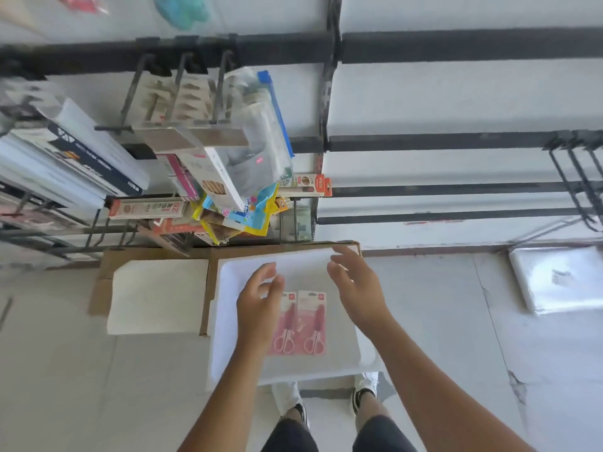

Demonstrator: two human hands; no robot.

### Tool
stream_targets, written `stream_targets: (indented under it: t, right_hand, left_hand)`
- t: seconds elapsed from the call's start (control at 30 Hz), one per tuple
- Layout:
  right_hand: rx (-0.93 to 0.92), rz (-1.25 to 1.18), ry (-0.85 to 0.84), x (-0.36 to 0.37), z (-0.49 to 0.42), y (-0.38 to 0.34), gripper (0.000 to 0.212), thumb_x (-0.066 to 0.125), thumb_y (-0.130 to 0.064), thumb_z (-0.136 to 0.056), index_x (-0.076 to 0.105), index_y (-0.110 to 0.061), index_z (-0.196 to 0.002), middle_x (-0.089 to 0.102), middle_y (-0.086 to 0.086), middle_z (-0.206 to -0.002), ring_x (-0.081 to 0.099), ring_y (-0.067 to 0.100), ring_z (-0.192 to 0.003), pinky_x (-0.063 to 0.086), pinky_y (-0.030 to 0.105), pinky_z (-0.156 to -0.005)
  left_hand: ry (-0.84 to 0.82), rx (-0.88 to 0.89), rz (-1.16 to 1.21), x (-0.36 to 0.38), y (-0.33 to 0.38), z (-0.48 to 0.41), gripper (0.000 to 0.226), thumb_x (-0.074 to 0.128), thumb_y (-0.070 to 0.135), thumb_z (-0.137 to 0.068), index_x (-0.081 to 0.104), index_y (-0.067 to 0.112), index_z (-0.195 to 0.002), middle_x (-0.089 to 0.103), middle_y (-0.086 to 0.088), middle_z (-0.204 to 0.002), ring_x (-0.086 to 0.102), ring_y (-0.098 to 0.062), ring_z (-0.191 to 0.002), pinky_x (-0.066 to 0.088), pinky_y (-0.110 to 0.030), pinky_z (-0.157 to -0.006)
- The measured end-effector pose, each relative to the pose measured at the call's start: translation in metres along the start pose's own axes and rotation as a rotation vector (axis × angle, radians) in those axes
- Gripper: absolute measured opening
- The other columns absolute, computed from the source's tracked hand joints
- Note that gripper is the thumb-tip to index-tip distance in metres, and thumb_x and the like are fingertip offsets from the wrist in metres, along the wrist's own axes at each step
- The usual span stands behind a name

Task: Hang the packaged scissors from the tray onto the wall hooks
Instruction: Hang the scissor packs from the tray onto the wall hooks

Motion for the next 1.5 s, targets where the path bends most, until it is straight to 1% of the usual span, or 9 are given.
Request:
stream_targets:
  t: [0.13, 0.37, 0.53, 0.63, 0.77, 0.97, 1.17, 1.37, 1.5]
  right_hand:
    - [0.121, 0.051, -0.061, 0.025, -0.01, 0.052, 0.038, 0.054, -0.031, -0.102, 0.055, -0.024, -0.14, 0.064, -0.001, -0.128, 0.061, -0.005, -0.092, 0.042, -0.003, -0.062]
    - [0.391, 0.268, -0.059, 0.069, -0.023, 0.151, 0.045, 0.056, -0.024, -0.097, 0.048, -0.021, -0.141, 0.06, -0.003, -0.128, 0.064, 0.007, -0.073, 0.044, 0.016, -0.05]
    - [0.634, 0.441, -0.043, 0.103, -0.017, 0.212, 0.068, 0.071, -0.035, -0.081, 0.039, -0.01, -0.137, 0.047, 0.012, -0.132, 0.051, 0.033, -0.12, 0.051, 0.045, -0.094]
    - [0.688, 0.534, -0.005, 0.114, -0.011, 0.222, 0.077, 0.07, -0.039, -0.076, 0.033, -0.011, -0.137, 0.04, 0.012, -0.134, 0.041, 0.033, -0.127, 0.041, 0.045, -0.099]
    - [0.735, 0.51, 0.071, 0.124, -0.009, 0.232, 0.088, 0.073, -0.032, -0.075, 0.022, -0.015, -0.144, 0.035, 0.014, -0.137, 0.037, 0.034, -0.129, 0.036, 0.045, -0.105]
    - [0.697, 0.46, 0.139, 0.113, -0.02, 0.231, 0.061, 0.067, -0.011, -0.083, 0.041, -0.014, -0.138, 0.046, 0.014, -0.134, 0.046, 0.035, -0.125, 0.039, 0.045, -0.108]
    - [0.563, -0.069, 0.105, 0.107, -0.022, 0.212, 0.017, 0.049, -0.002, -0.097, 0.055, -0.017, -0.095, 0.066, 0.001, -0.087, 0.065, 0.021, -0.073, 0.051, 0.023, -0.048]
    - [0.324, -0.238, -0.029, 0.092, -0.034, 0.163, 0.014, 0.054, -0.003, -0.1, 0.058, -0.012, -0.109, 0.072, -0.001, -0.099, 0.071, 0.001, -0.078, 0.059, 0.018, -0.068]
    - [0.209, -0.298, -0.039, 0.08, -0.04, 0.141, 0.019, 0.056, -0.002, -0.099, 0.059, -0.007, -0.117, 0.073, 0.012, -0.113, 0.074, 0.02, -0.1, 0.061, 0.036, -0.085]
  left_hand:
    - [0.022, -0.107, -0.084, 0.005, -0.053, -0.014, 0.03, 0.059, 0.03, -0.095, 0.064, 0.023, -0.124, 0.067, 0.003, -0.123, 0.063, -0.011, -0.102, 0.054, -0.025, -0.08]
    - [0.044, -0.188, -0.239, 0.013, -0.126, -0.035, 0.028, 0.055, 0.032, -0.097, 0.064, 0.02, -0.121, 0.068, -0.002, -0.12, 0.063, -0.013, -0.095, 0.046, -0.013, -0.061]
    - [0.063, -0.19, -0.249, 0.006, -0.153, -0.042, 0.026, 0.055, 0.028, -0.097, 0.064, 0.019, -0.119, 0.068, -0.001, -0.121, 0.065, -0.016, -0.101, 0.058, -0.027, -0.077]
    - [0.053, -0.207, -0.238, 0.005, -0.16, -0.045, 0.024, 0.054, 0.031, -0.097, 0.062, 0.024, -0.118, 0.067, -0.001, -0.124, 0.067, -0.021, -0.106, 0.06, -0.041, -0.086]
    - [0.042, -0.192, -0.272, -0.001, -0.163, -0.052, 0.023, 0.05, 0.032, -0.099, 0.06, 0.025, -0.119, 0.064, 0.003, -0.121, 0.062, -0.014, -0.103, 0.058, -0.03, -0.082]
    - [0.028, -0.196, -0.273, 0.001, -0.172, -0.056, 0.027, 0.052, 0.028, -0.098, 0.061, 0.02, -0.122, 0.066, -0.001, -0.123, 0.064, -0.018, -0.106, 0.058, -0.029, -0.081]
    - [0.008, -0.244, -0.333, 0.012, -0.183, -0.059, 0.032, 0.055, 0.02, -0.093, 0.062, 0.016, -0.124, 0.065, -0.003, -0.125, 0.065, -0.022, -0.108, 0.057, -0.036, -0.084]
    - [-0.049, -0.321, -0.504, 0.026, -0.196, -0.062, 0.047, 0.066, 0.031, -0.081, 0.056, 0.016, -0.124, 0.064, -0.01, -0.122, 0.063, -0.035, -0.106, 0.055, -0.045, -0.081]
    - [-0.073, -0.358, -0.654, 0.039, -0.206, -0.055, 0.072, 0.064, 0.055, -0.082, 0.039, 0.018, -0.138, 0.046, -0.017, -0.134, 0.045, -0.042, -0.123, 0.044, -0.051, -0.096]
Point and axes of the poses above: each hand's wrist, its own z-axis away from the middle knuckle, its own x-axis out of the palm, y = z × x, the point moved 10 cm from there along -z, towards the middle knuckle
